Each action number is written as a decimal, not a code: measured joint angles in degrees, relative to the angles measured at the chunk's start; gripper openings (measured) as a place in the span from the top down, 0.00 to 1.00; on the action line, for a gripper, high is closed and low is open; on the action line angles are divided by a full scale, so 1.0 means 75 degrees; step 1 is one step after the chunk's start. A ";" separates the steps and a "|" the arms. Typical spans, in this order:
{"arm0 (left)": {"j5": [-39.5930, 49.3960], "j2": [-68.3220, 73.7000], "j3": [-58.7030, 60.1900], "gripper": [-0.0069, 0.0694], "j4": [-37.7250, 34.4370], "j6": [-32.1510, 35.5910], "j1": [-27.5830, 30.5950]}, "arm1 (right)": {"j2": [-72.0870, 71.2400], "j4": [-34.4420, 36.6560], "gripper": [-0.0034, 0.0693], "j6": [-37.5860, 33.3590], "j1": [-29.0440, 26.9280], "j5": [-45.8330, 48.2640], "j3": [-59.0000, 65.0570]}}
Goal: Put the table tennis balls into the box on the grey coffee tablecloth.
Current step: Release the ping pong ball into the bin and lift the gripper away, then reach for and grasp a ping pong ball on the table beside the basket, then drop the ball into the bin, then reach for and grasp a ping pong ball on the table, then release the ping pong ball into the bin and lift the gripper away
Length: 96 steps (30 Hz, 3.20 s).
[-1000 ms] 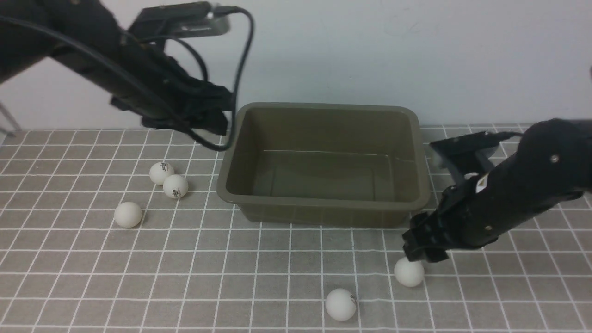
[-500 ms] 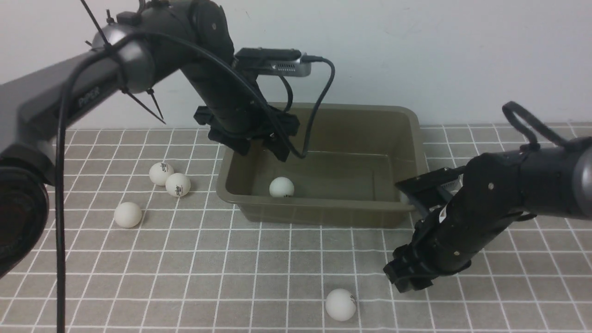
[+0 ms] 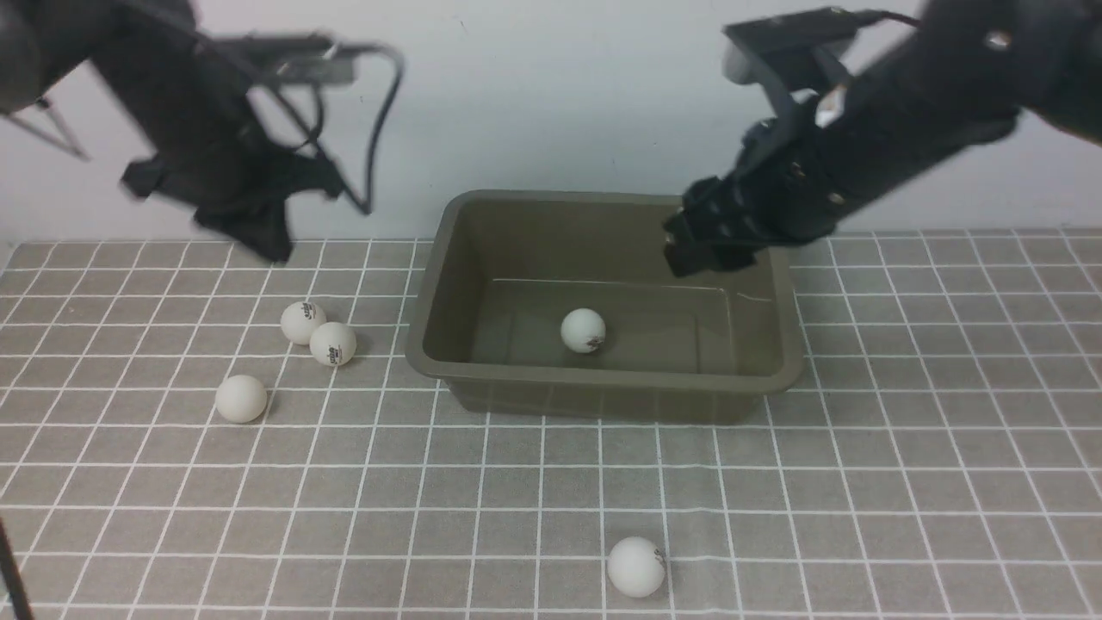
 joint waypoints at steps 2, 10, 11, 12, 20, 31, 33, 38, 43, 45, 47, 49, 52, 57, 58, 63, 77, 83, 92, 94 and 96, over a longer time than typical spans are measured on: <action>0.0000 -0.0148 0.0636 0.92 -0.0044 0.0000 0.0275 | 0.0610 -0.0144 0.45 0.0011 0.0000 0.0292 -0.0551; -0.0064 -0.0071 0.1490 0.88 -0.0087 0.0246 0.0779 | 0.1536 -0.0853 0.16 0.0625 0.0000 0.1489 -0.2125; -0.0123 -0.0026 0.1490 0.86 -0.0087 0.0372 0.0779 | 0.1513 -0.0862 0.16 0.0634 0.0000 0.1583 -0.2215; -0.0203 0.0009 0.1493 0.84 -0.0087 0.0482 0.0779 | 0.1488 -0.0861 0.16 0.0634 0.0000 0.1646 -0.2285; -0.0995 0.0638 0.1510 0.34 -0.0118 0.1005 0.0767 | 0.0526 -0.0854 0.40 0.0578 0.0000 0.2200 -0.2387; -0.1435 0.1553 0.1516 0.32 -0.0118 0.1013 0.0767 | -0.1689 -0.0140 0.50 0.0761 0.0000 0.2256 -0.1782; -0.1393 0.1568 0.1509 0.47 -0.0110 0.1013 0.0767 | -0.2172 0.0096 0.50 0.0700 0.0000 0.2265 -0.1192; -0.0897 0.1367 0.1148 0.45 -0.0173 0.1013 0.0767 | -0.2981 0.0180 0.50 0.0581 0.0000 0.2274 0.0432; -0.0443 0.0446 0.0486 0.45 -0.0920 0.1259 0.0351 | -0.3357 0.0534 0.50 0.0089 0.0387 0.1662 0.2891; -0.0453 0.0223 0.0286 0.45 -0.1263 0.1404 -0.0074 | -0.3199 0.0628 0.50 0.0021 0.0723 0.1040 0.3473; -0.0531 0.0164 0.0165 0.45 -0.1452 0.1507 -0.0473 | -0.2852 0.0647 0.50 0.0006 0.1062 0.0269 0.3889; -0.0814 0.0185 0.0135 0.45 -0.1508 0.1656 -0.0987 | -0.2362 0.0647 0.50 0.0118 0.1365 -0.0313 0.4117; -0.1084 0.0330 0.0135 0.45 -0.1229 0.1752 -0.1565 | -0.1697 0.0647 0.47 0.0366 0.1600 -0.0865 0.4155; -0.1651 0.0819 0.0135 0.45 -0.0366 0.1183 -0.2474 | -0.0516 0.0640 0.34 0.0471 0.1671 -0.1449 0.4141; -0.1750 0.0931 0.0135 0.43 -0.0174 0.0964 -0.2625 | -0.0277 0.0666 0.29 0.0494 0.1671 -0.1501 0.4141; -0.2014 0.1102 0.0065 0.17 0.0438 0.0355 -0.2922 | 0.0144 0.0795 0.18 0.0508 0.1671 -0.1912 0.4141; -0.0021 0.0785 -0.2564 0.87 0.2357 -0.0207 -0.2658 | 0.0659 0.1207 0.46 0.0258 0.1664 -0.2434 0.4090; 0.0030 0.0124 -0.1967 0.90 0.0983 -0.0263 -0.1073 | -0.1011 0.0985 0.46 0.0202 0.1303 -0.2014 0.4082; 0.0036 0.0603 -0.0733 0.90 -0.0407 0.0645 0.0263 | -0.1435 0.0785 0.46 -0.0385 -0.0170 -0.2045 0.2168; 0.0029 0.0849 -0.0727 0.87 -0.0503 0.0871 0.0196 | -0.0805 0.0768 0.46 -0.0417 -0.0238 -0.1837 0.1505; 0.0022 0.1085 -0.0727 0.81 -0.0534 0.0985 0.0086 | -0.0088 0.0680 0.46 -0.0426 -0.0253 -0.1494 0.0701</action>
